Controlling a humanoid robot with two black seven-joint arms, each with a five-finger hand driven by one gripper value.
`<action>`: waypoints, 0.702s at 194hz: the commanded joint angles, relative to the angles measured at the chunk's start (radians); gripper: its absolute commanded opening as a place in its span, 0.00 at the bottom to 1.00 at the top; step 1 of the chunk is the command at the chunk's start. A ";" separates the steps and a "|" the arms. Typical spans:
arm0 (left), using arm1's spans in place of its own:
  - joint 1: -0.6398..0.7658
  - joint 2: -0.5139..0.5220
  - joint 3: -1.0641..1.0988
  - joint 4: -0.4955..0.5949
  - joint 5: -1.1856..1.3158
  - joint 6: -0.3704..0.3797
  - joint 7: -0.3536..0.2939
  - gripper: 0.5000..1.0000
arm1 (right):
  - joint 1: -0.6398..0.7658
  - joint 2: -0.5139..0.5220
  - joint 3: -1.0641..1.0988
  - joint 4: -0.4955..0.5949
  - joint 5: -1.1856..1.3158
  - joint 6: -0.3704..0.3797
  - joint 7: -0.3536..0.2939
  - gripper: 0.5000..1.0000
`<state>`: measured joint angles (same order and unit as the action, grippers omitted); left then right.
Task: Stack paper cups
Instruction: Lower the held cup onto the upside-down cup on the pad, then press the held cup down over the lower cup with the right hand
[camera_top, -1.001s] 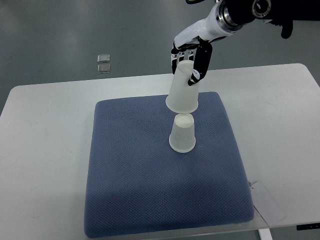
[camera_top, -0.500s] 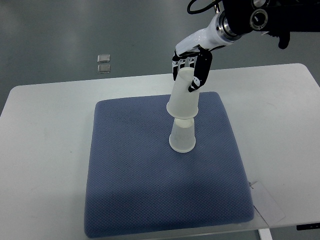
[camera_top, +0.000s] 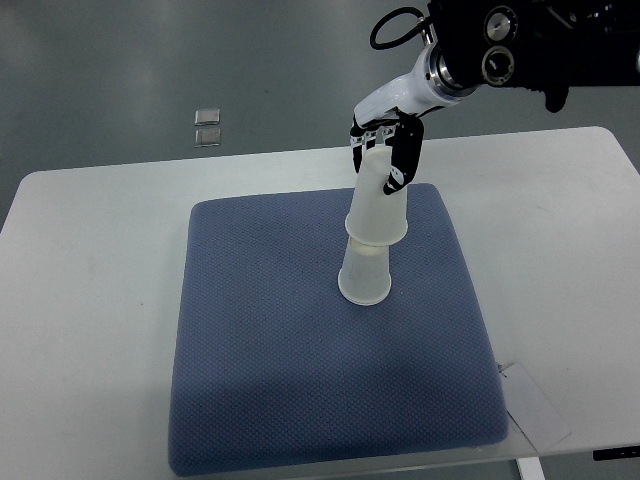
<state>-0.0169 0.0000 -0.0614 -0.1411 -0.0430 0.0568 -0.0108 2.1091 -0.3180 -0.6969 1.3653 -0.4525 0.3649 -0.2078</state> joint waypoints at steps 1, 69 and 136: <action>0.000 0.000 0.000 0.000 0.000 0.000 0.000 1.00 | 0.000 0.017 -0.006 0.000 0.001 -0.004 -0.001 0.18; 0.000 0.000 0.000 0.000 0.000 0.000 0.000 1.00 | 0.003 0.050 -0.018 0.000 0.003 -0.018 -0.004 0.18; 0.000 0.000 0.000 0.000 0.000 0.000 0.000 1.00 | 0.003 0.056 -0.018 0.000 0.005 -0.023 -0.015 0.18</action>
<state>-0.0169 0.0000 -0.0614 -0.1411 -0.0430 0.0568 -0.0106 2.1123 -0.2639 -0.7148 1.3653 -0.4481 0.3431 -0.2223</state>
